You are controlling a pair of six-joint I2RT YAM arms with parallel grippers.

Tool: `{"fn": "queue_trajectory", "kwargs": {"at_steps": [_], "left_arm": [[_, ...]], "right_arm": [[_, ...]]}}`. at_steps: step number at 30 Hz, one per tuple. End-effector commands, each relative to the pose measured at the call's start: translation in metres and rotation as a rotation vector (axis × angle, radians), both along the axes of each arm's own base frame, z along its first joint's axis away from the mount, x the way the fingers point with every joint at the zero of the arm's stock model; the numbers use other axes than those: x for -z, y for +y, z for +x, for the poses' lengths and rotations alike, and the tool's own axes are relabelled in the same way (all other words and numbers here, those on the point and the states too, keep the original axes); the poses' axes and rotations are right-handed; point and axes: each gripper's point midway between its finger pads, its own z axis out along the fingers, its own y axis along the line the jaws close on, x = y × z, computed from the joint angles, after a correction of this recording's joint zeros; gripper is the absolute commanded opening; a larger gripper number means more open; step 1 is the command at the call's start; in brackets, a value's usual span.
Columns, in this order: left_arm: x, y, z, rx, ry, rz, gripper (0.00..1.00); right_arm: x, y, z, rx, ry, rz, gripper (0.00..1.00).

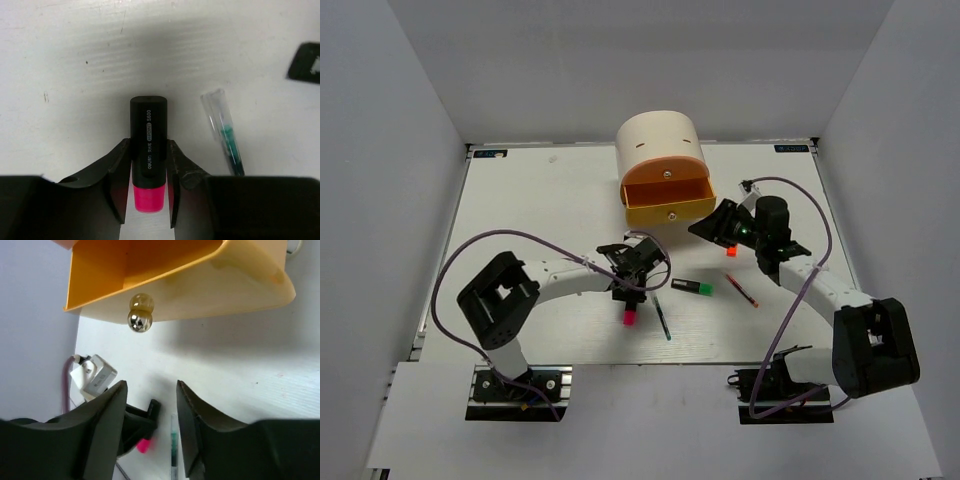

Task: Sort the stationery into containers
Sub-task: Pick up the pen from the center of the board, then place the pen in the drawer.

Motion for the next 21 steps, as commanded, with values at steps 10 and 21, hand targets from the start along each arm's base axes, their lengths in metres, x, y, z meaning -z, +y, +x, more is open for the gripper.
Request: {"fn": "queue_trajectory", "kwargs": {"at_steps": [10,21], "left_arm": [[-0.171,-0.051,0.025,0.614,-0.484,-0.304,0.08],[-0.283,-0.056,0.086,0.811,-0.989,-0.149,0.27]], "right_arm": [[-0.041,-0.007,-0.032,-0.460,-0.519,-0.198,0.05],[-0.003,-0.020,-0.076,-0.763,-0.826,-0.429,0.38]]}}
